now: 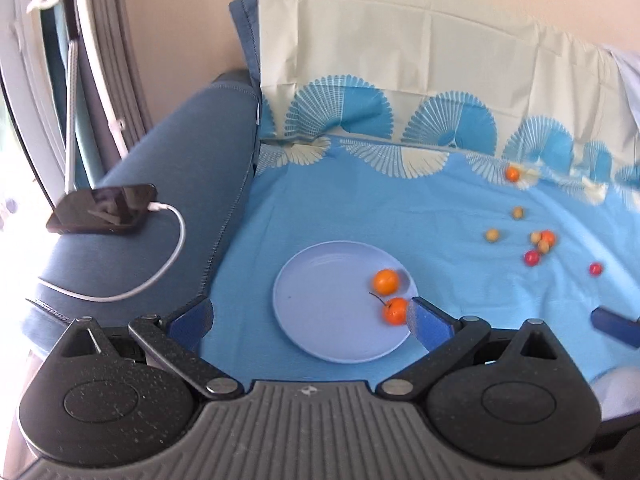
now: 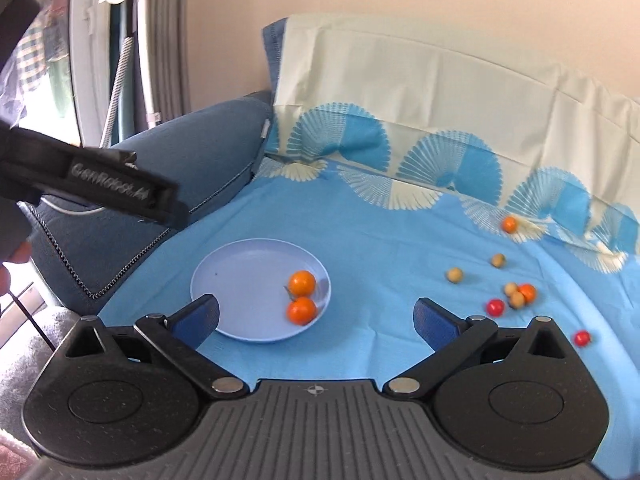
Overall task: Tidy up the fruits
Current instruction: 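Lift both tools away from the plate, then grasp a red cherry tomato with the left gripper while the right gripper grasps another, then carry both red tomatoes to the plate and open both grippers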
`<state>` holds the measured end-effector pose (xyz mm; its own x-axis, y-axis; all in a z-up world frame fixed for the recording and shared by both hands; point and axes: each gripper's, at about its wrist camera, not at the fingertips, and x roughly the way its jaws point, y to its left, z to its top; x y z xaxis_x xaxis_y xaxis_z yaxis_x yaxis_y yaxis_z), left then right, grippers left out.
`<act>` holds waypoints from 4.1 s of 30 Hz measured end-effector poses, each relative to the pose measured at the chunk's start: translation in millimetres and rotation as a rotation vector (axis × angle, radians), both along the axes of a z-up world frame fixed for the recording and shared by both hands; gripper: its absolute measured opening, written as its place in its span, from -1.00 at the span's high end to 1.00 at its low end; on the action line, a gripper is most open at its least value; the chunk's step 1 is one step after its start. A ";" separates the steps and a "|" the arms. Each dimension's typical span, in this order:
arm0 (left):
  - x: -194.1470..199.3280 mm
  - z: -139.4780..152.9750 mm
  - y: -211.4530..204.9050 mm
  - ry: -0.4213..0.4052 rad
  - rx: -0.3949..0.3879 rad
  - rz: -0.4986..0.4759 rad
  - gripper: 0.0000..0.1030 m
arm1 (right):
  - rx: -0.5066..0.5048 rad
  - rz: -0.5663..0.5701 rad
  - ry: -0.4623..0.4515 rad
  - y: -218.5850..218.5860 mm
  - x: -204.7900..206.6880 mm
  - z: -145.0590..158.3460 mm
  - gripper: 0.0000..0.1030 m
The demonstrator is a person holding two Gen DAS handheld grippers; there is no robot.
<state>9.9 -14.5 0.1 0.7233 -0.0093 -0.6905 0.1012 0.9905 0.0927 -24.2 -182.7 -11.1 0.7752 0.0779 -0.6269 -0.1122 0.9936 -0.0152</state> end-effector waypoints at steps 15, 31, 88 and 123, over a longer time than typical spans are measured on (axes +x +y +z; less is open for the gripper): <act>-58.5 18.6 -16.3 0.016 0.016 -0.019 -0.99 | 0.054 -0.088 -0.078 -10.6 -58.6 28.1 -0.99; -52.5 5.7 -25.4 0.054 0.055 -0.006 -0.99 | 0.032 -0.057 -0.061 -8.6 -61.6 21.7 -0.99; 239.1 -240.3 -384.0 0.338 0.063 -0.414 -1.00 | -0.006 -0.789 0.141 -380.7 145.0 -216.5 -0.99; 76.7 -55.2 -166.6 0.280 0.033 -0.211 0.35 | 0.124 -0.349 -0.056 -194.1 30.7 -49.8 0.21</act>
